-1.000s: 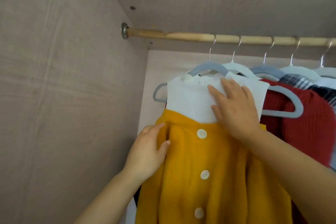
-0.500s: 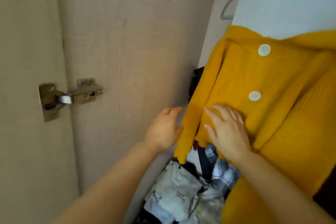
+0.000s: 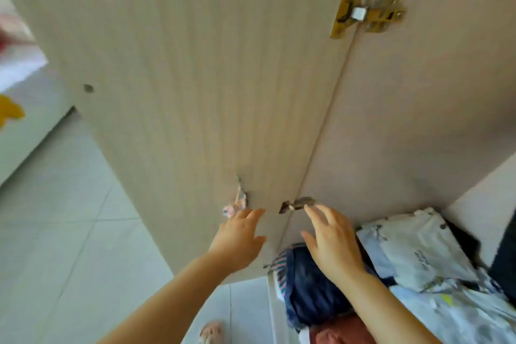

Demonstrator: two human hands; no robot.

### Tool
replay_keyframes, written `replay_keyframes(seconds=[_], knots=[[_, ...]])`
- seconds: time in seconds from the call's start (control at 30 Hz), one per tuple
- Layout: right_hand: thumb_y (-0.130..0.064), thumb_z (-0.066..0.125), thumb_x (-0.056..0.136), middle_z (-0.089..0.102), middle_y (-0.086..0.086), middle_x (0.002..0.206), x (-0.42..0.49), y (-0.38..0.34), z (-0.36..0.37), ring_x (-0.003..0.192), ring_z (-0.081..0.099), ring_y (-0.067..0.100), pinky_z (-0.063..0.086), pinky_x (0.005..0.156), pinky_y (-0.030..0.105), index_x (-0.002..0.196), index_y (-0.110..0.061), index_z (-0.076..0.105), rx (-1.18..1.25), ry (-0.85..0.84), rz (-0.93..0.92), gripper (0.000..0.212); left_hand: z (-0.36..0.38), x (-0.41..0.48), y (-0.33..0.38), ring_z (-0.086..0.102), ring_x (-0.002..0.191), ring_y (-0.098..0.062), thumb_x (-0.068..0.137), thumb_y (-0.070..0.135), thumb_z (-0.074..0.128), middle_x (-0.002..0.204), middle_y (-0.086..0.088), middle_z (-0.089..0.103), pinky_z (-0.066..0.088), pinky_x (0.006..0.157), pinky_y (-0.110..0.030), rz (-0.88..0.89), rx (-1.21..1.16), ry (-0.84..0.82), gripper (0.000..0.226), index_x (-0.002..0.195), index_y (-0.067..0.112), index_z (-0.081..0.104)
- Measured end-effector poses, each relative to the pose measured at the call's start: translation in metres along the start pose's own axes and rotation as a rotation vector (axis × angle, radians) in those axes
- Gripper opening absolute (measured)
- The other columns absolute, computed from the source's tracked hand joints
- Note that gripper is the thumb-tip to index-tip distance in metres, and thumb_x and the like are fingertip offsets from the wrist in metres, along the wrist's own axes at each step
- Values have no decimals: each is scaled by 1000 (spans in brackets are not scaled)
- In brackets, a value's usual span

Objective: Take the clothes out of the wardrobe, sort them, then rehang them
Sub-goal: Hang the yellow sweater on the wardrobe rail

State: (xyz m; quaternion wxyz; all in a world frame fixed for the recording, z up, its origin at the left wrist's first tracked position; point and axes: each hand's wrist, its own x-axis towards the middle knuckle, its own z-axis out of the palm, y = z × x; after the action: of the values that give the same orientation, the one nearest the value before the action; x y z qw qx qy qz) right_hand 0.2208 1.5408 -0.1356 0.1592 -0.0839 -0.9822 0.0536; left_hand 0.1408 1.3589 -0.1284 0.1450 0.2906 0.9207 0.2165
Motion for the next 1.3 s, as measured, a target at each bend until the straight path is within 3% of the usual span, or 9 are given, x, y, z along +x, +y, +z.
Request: replay_keyframes(seconds=[0.27, 0.43, 0.53, 0.9, 1.3], knots=[[-20, 90, 46, 67, 6, 97, 14, -175, 78, 80, 66, 25, 54, 67, 33, 106, -12, 68, 135, -211, -463, 65, -35, -121, -147, 38, 130, -22, 94, 32, 48, 146, -2, 32, 33, 105, -32, -525, -85, 159, 58, 145, 23, 22], [-27, 86, 56, 66, 5, 102, 33, -296, 114, 87, 65, 24, 54, 71, 36, 111, -13, 64, 204, -239, -664, 60, -70, -186, -233, 35, 132, -20, 94, 33, 48, 146, -2, 33, 30, 106, -31, -736, -131, 285, 57, 145, 22, 23], [-30, 89, 47, 66, 3, 96, 50, -369, 134, 83, 66, 22, 55, 67, 34, 104, -13, 65, 233, -204, -780, 64, -96, -220, -290, 34, 132, -20, 95, 32, 47, 147, -1, 32, 29, 105, -29, -844, -156, 326, 57, 145, 22, 22], [-24, 90, 50, 68, 7, 94, 135, -596, 178, 81, 68, 25, 55, 64, 36, 106, -10, 67, 266, -198, -898, 62, -199, -280, -475, 33, 132, -19, 95, 32, 46, 145, 2, 32, 31, 106, -31, -1004, -195, 456, 56, 144, 24, 23], [-30, 91, 45, 68, 4, 91, 298, -766, 261, 77, 68, 20, 55, 60, 32, 104, -13, 68, 224, -302, -976, 65, -305, -218, -666, 33, 131, -19, 94, 32, 47, 147, 2, 29, 30, 105, -29, -1100, -171, 475, 57, 145, 24, 21]])
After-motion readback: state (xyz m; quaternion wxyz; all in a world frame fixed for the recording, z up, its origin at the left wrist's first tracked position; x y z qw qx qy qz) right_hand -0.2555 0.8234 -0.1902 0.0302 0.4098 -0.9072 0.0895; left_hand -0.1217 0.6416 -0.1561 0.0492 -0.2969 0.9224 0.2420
